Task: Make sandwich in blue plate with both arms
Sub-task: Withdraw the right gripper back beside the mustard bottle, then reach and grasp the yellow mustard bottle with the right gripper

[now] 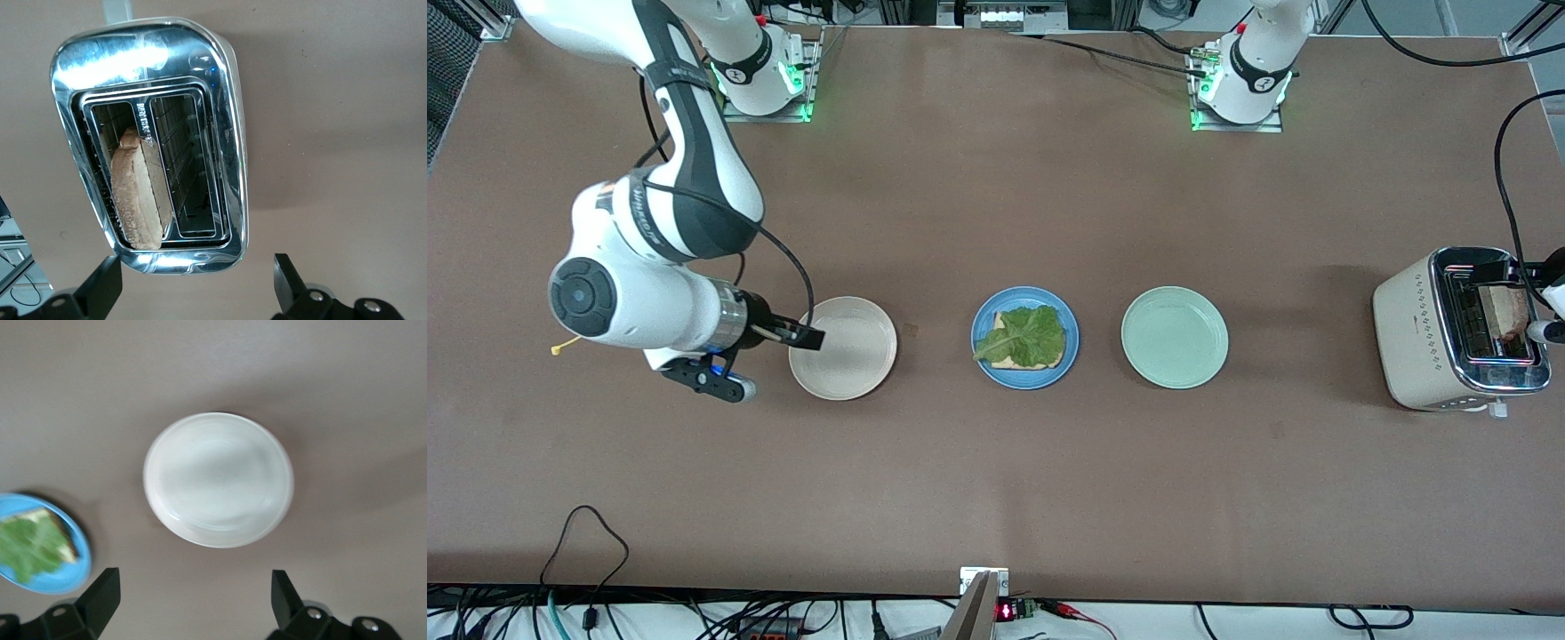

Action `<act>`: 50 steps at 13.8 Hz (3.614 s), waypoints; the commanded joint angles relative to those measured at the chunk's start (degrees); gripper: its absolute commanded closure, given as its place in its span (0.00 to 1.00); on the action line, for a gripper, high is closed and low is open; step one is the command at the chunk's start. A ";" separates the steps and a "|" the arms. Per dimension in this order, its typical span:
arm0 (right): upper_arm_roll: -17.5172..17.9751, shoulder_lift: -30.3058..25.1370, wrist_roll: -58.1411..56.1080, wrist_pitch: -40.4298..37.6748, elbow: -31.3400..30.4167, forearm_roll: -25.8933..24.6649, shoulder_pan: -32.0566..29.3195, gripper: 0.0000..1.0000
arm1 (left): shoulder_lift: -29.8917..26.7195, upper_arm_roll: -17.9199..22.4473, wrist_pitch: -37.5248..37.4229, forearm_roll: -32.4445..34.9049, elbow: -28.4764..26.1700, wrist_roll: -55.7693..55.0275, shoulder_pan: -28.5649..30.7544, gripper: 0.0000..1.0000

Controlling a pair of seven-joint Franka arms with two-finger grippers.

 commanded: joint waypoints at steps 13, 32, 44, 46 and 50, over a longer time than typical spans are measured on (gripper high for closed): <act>0.48 -27.97 -68.02 -17.13 -17.43 -7.56 -27.29 0.00 | -0.49 -0.30 -0.47 0.86 0.04 0.63 0.25 0.00; -2.07 5.30 -165.55 3.36 -23.53 29.70 -53.41 0.00 | -0.75 -0.30 -1.09 0.86 0.04 0.54 0.17 0.00; 4.52 16.04 -171.97 -1.12 -16.84 41.14 -56.06 0.00 | -0.66 -0.30 -1.09 0.86 0.04 0.54 0.17 0.00; 6.54 16.22 -171.80 -1.12 -16.84 41.49 -55.97 0.00 | -0.66 -0.30 -1.09 0.86 0.04 0.54 0.17 0.00; 8.22 16.30 -171.54 -0.59 -16.93 41.93 -55.44 0.00 | -0.66 -0.30 -1.09 0.86 0.04 0.54 0.17 0.00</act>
